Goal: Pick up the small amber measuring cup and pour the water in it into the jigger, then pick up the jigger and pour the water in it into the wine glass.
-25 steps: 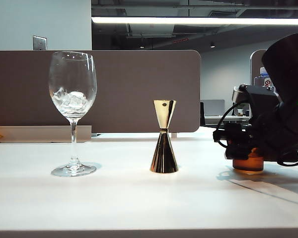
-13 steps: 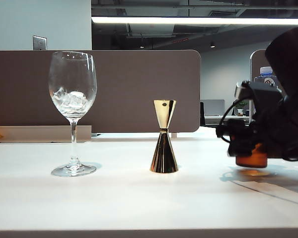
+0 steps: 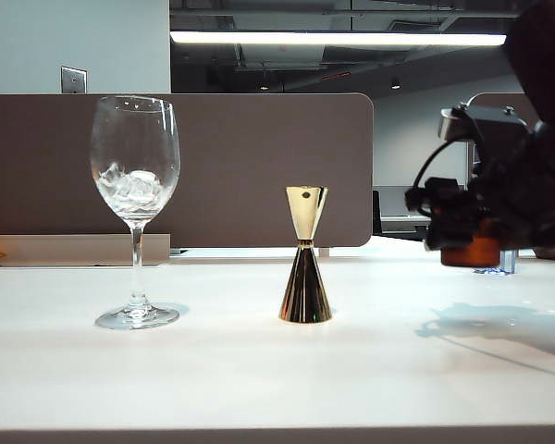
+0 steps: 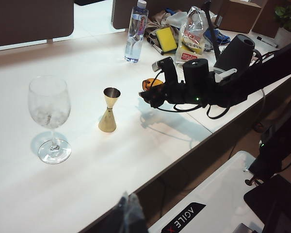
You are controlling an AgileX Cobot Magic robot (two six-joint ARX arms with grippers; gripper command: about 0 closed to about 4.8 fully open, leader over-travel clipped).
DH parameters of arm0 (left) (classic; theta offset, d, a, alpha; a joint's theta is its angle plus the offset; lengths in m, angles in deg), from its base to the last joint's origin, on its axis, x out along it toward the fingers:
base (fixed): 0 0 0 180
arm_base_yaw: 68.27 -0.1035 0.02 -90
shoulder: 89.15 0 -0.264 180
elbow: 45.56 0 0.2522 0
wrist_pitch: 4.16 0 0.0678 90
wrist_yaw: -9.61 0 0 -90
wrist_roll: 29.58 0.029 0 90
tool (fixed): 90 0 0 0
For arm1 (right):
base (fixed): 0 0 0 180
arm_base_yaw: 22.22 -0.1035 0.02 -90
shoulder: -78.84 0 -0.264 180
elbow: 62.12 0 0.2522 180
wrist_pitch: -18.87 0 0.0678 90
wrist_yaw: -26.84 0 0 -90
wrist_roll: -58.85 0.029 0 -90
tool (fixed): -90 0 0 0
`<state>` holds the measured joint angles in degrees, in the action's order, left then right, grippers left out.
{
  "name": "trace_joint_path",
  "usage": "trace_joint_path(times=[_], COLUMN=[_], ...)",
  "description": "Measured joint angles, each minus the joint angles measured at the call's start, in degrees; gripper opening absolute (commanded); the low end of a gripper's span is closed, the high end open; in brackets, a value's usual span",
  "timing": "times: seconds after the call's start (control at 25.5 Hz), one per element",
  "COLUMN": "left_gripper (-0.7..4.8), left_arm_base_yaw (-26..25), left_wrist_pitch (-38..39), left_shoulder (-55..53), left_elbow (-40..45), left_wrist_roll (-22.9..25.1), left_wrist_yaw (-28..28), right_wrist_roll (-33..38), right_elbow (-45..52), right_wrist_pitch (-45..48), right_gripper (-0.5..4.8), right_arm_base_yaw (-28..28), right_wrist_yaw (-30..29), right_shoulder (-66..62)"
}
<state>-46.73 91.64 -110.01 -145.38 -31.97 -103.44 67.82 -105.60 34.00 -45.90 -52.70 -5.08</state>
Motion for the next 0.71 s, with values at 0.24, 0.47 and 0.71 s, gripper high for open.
trace_joint_path(times=[0.24, 0.47, 0.71], left_gripper=[-0.02, -0.02, -0.02], left_arm_base_yaw=[0.00, 0.00, 0.00], left_wrist_pitch=[0.00, 0.00, 0.02], left_shoulder=[0.00, 0.00, 0.00], left_elbow=[0.00, 0.00, 0.00], left_wrist_roll=[0.00, 0.00, 0.00], left_wrist_yaw=[0.00, 0.00, -0.02], right_wrist_roll=[-0.02, -0.20, -1.88], right_elbow=[-4.22, -8.44, -14.71], right_wrist_pitch=[-4.44, -6.67, -12.59], right_gripper=[0.72, 0.71, 0.71], right_arm_base_yaw=[-0.31, -0.31, -0.63], right_wrist_yaw=[-0.07, -0.09, -0.13], right_shoulder=[1.03, 2.01, 1.99])
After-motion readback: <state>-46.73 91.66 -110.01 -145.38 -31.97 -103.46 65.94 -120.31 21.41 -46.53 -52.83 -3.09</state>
